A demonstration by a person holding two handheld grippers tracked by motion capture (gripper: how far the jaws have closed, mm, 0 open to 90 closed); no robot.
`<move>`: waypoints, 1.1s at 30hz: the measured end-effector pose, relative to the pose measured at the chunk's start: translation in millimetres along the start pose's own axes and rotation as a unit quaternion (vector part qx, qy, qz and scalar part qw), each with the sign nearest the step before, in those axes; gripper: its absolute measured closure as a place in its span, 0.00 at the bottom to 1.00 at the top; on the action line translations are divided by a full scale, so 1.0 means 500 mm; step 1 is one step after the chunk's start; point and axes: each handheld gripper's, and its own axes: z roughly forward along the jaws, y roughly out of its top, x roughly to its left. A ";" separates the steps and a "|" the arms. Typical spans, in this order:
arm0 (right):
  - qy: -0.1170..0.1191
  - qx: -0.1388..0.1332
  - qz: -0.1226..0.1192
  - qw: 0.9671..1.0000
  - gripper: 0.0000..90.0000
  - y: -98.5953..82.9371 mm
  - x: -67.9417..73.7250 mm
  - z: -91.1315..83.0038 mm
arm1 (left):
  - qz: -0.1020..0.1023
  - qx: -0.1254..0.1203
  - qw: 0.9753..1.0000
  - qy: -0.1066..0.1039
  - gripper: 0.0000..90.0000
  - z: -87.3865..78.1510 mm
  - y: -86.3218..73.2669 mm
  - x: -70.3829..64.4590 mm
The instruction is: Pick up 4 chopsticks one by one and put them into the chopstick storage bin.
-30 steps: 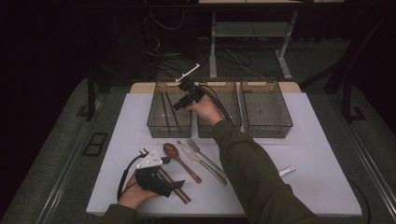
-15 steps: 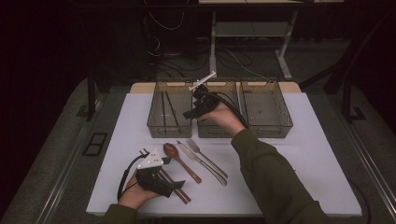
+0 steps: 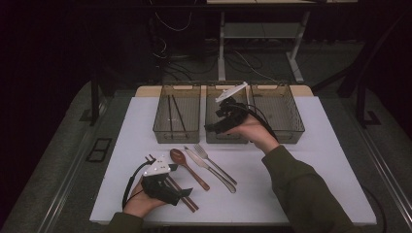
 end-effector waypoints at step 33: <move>-0.059 -0.043 0.044 0.996 0.23 -0.311 -0.023 -0.200 | -0.001 0.004 1.000 0.017 0.27 -0.016 0.005 0.002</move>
